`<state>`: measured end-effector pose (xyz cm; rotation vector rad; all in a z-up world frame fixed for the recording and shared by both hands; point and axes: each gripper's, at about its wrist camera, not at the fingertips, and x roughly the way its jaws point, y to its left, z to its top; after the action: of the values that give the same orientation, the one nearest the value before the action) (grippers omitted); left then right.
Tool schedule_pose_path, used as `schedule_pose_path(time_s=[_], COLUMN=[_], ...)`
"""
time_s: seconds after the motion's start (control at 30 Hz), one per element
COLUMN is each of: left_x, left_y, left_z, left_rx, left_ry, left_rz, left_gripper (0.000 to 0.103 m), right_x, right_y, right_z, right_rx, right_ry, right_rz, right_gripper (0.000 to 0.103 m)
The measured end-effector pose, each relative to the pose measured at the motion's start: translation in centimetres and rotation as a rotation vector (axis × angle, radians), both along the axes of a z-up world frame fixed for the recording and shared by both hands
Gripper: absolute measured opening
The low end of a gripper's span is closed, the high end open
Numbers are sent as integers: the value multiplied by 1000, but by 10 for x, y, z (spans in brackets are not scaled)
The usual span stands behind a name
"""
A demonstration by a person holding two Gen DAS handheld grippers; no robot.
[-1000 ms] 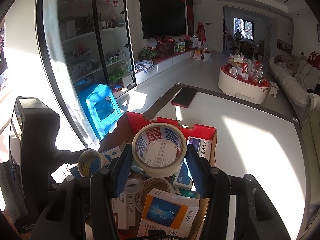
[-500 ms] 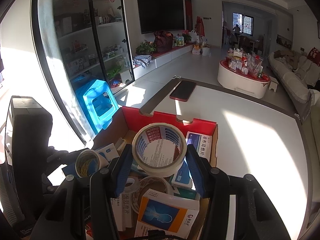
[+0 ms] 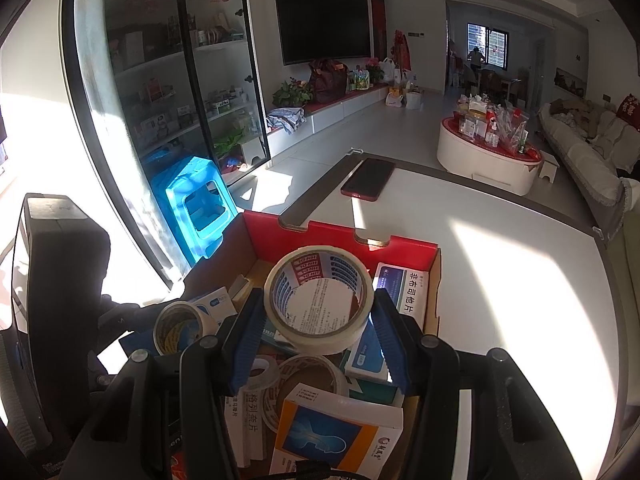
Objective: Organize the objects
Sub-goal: 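Lower both held tape rolls down into the cardboard box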
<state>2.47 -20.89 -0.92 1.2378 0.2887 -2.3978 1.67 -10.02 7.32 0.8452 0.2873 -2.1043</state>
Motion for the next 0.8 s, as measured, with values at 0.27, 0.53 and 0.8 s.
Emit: schedule_pose_path(time_s=[0.27, 0.53, 0.8], left_x=[-1, -4, -7], left_y=[-1, 0, 0], left_z=[-3, -5, -10], left_rx=[4, 6, 7], left_ry=[-6, -13, -24], left_rz=[-5, -8, -11], left_gripper=[52, 52, 52], right_x=[-2, -7, -13], right_y=[-3, -4, -6], right_z=[-6, -9, -15], right_rx=[7, 13, 25], right_ry=[-6, -12, -33], right_rz=[1, -3, -9], right_gripper=[53, 53, 53])
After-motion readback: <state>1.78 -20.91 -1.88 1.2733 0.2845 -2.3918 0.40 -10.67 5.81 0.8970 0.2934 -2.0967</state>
